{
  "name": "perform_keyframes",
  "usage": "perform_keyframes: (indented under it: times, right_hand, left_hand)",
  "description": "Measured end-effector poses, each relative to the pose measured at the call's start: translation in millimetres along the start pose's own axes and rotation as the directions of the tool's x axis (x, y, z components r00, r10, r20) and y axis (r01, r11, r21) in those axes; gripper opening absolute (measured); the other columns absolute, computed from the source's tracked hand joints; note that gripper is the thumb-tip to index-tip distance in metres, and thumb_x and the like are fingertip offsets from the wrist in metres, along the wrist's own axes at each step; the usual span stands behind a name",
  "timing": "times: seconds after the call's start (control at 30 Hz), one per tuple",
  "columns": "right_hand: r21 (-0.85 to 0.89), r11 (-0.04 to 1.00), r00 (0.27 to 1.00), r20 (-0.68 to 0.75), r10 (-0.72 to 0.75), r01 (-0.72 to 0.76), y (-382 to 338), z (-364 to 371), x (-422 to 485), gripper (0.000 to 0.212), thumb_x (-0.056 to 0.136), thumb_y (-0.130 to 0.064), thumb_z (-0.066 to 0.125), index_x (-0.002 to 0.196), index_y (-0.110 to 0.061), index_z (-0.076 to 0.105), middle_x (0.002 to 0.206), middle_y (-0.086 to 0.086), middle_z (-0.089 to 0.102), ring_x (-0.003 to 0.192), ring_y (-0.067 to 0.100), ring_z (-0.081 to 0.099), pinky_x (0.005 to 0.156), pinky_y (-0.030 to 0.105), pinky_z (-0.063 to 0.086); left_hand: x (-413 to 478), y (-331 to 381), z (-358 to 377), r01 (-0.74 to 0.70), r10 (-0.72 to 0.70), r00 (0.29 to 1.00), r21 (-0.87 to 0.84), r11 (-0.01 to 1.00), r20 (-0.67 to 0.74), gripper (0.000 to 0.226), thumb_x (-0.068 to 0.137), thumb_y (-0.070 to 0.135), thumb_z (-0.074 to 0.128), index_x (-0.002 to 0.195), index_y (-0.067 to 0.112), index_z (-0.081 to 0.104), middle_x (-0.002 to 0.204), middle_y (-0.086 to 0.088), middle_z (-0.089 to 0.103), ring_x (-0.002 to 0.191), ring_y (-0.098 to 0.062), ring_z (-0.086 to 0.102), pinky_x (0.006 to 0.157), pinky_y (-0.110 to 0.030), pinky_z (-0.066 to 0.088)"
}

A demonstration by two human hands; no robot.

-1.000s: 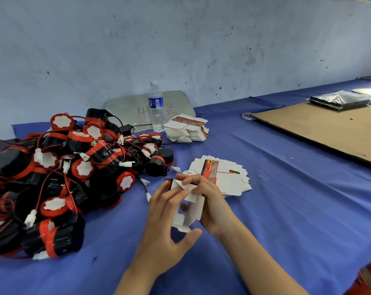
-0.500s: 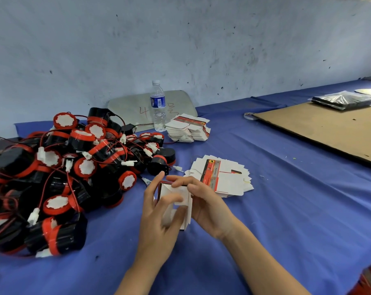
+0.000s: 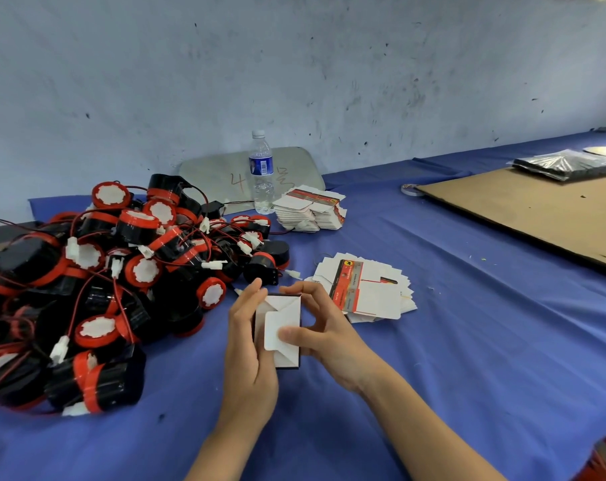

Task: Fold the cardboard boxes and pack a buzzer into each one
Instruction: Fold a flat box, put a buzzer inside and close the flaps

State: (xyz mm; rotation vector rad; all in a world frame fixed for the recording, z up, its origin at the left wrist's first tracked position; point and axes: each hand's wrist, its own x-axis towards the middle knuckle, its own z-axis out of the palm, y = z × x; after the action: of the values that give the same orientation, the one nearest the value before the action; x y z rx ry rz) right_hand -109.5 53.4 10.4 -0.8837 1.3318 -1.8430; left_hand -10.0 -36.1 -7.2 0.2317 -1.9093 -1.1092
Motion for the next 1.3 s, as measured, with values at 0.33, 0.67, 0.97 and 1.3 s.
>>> perform_keyframes:
  times: [0.33,0.67,0.97,1.3]
  right_hand:
    - [0.314,0.949,0.993,-0.113,0.028,0.008,-2.8,-7.7,4.4,0.042,0.068,-0.003,0.058,0.105,-0.022,0.059,0.1,0.003,0.068,0.086,0.019,0.065,0.068,0.031,0.055]
    - [0.231,0.97,0.997,0.017,0.073,-0.075,-4.6,-4.6,0.7,0.033,0.076,-0.013,0.068,0.104,-0.026,0.058,0.098,0.006,0.067,0.086,0.023,0.064,0.072,0.033,0.055]
    - [0.083,0.996,0.999,-0.021,0.03,-0.028,-6.1,-3.3,-2.4,0.035,0.076,-0.006,0.062,0.108,-0.019,0.055,0.093,0.009,0.061,0.084,0.023,0.06,0.069,0.032,0.053]
    - [0.088,0.996,1.0,-0.003,0.029,-0.029,-9.0,-3.0,-3.2,0.045,0.07,-0.004,0.053,0.11,-0.024,0.061,0.101,0.01,0.061,0.093,0.025,0.059,0.073,0.034,0.052]
  left_hand:
    - [-3.7,-8.6,3.0,0.096,-0.084,0.991,-0.123,0.988,0.1,0.072,0.074,0.05,0.063,0.136,0.062,0.028,0.147,0.027,0.035,0.138,0.004,0.032,0.104,-0.012,0.034]
    - [-0.8,-17.0,1.3,-0.061,0.042,0.993,0.187,0.98,0.106,0.107,0.054,0.064,0.077,0.142,0.056,0.018,0.132,0.033,0.034,0.129,-0.013,0.042,0.098,-0.046,0.048]
    - [-2.2,-18.8,3.0,-0.125,0.096,0.989,0.289,0.949,0.112,0.11,0.055,0.067,0.074,0.145,0.054,0.013,0.134,0.032,0.028,0.126,-0.01,0.039,0.094,-0.045,0.05]
    - [-3.2,-15.7,3.2,-0.133,0.103,0.988,0.299,0.945,0.115,0.108,0.054,0.064,0.074,0.143,0.056,0.014,0.13,0.031,0.029,0.122,-0.012,0.042,0.094,-0.042,0.051]
